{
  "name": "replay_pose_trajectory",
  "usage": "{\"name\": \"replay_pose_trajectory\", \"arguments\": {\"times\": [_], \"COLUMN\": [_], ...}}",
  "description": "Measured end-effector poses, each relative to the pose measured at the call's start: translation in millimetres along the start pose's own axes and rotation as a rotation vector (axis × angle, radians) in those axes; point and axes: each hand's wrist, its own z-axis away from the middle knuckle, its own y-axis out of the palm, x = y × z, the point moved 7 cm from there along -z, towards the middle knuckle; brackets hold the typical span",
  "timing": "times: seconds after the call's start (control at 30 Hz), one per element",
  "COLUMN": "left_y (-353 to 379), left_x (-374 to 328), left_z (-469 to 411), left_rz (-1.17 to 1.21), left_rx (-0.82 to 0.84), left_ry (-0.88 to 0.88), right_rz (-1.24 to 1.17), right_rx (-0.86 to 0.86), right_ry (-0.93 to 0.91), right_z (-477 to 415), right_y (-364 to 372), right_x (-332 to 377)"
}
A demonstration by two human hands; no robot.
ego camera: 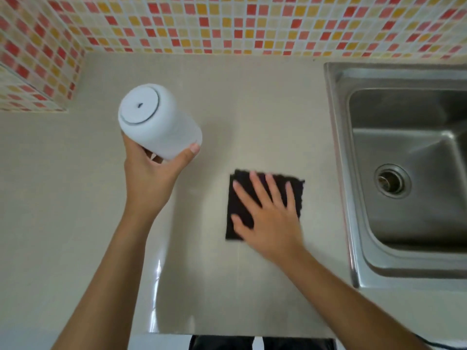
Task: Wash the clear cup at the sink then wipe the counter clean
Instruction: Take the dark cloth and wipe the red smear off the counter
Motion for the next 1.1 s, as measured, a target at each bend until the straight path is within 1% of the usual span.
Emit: {"name": "replay_pose_trajectory", "arguments": {"times": [0.1, 0.17, 0.2, 0.27, 0.33, 0.4, 0.47, 0.53, 0.6, 0.63, 0.7, 0.77, 0.83, 0.87, 0.93, 0.97, 1.0, 1.1], "left_y": [3.2, 1.4, -0.7, -6.3, -14.9, -19.4, -20.3, -18.4, -16.7, -16.8, -19.8, -26.5, -34.4, -37.7, -41.5, -42.7, -43.7, -44.6], "left_x": [3.0, 3.9, 3.8, 3.2, 3.2, 2.9, -0.7, -5.9, -9.0, -10.9, -13.3, -9.6, -2.3, 2.9, 11.8, 14.1, 15.9, 15.1], "left_z": [4.1, 7.0, 8.3, 11.1, 14.3, 14.8, 13.2, 9.1, 5.5, 4.8, 5.0, 9.3, 14.7, 16.8, 20.4, 22.0, 22.0, 19.1], "left_rz": [-0.003, -0.007, -0.016, -0.034, -0.041, -0.032, -0.022, -0.018, -0.014, -0.012, -0.014, -0.02, -0.017, -0.01, 0.004, 0.01, 0.007, -0.027], "left_rx": [0.023, 0.026, 0.025, 0.019, -0.008, -0.028, -0.044, -0.043, -0.032, -0.03, -0.025, -0.027, -0.032, -0.035, -0.04, -0.045, -0.052, -0.065], "left_ry": [0.003, 0.001, 0.005, 0.016, 0.017, 0.016, 0.005, 0.01, 0.007, 0.007, 0.015, 0.006, -0.003, -0.007, -0.027, -0.037, -0.04, -0.028], "right_rz": [0.009, 0.001, -0.001, 0.008, -0.005, -0.032, -0.071, -0.079, -0.071, -0.063, -0.018, 0.024, 0.0, -0.029, -0.068, -0.061, -0.045, -0.022], "right_rx": [-0.021, 0.013, 0.035, 0.049, 0.01, -0.049, -0.017, 0.067, 0.104, 0.085, -0.021, -0.095, -0.089, -0.062, -0.028, -0.025, -0.025, -0.021], "right_ry": [0.082, 0.126, 0.144, 0.17, 0.154, 0.101, -0.011, -0.132, -0.203, -0.19, -0.05, 0.168, 0.348, 0.438, 0.581, 0.574, 0.505, 0.172], "right_z": [-101.3, -163.3, -183.7, -196.4, -171.1, -110.7, -27.9, 46.4, 71.1, 61.8, 13.8, -50.8, -119.5, -151.5, -200.9, -217.9, -230.1, -221.0], "right_y": [-6.5, -13.1, -14.9, -12.5, -7.8, -5.1, 2.7, 9.7, 12.3, 9.9, -0.8, -14.0, -26.0, -29.2, -30.0, -28.1, -25.4, -8.7], "right_x": [-21.8, -35.3, -40.7, -44.3, -31.8, -7.5, 24.1, 44.7, 37.6, 24.5, -14.4, -66.6, -112.4, -123.8, -117.4, -99.0, -73.1, 12.8]}}
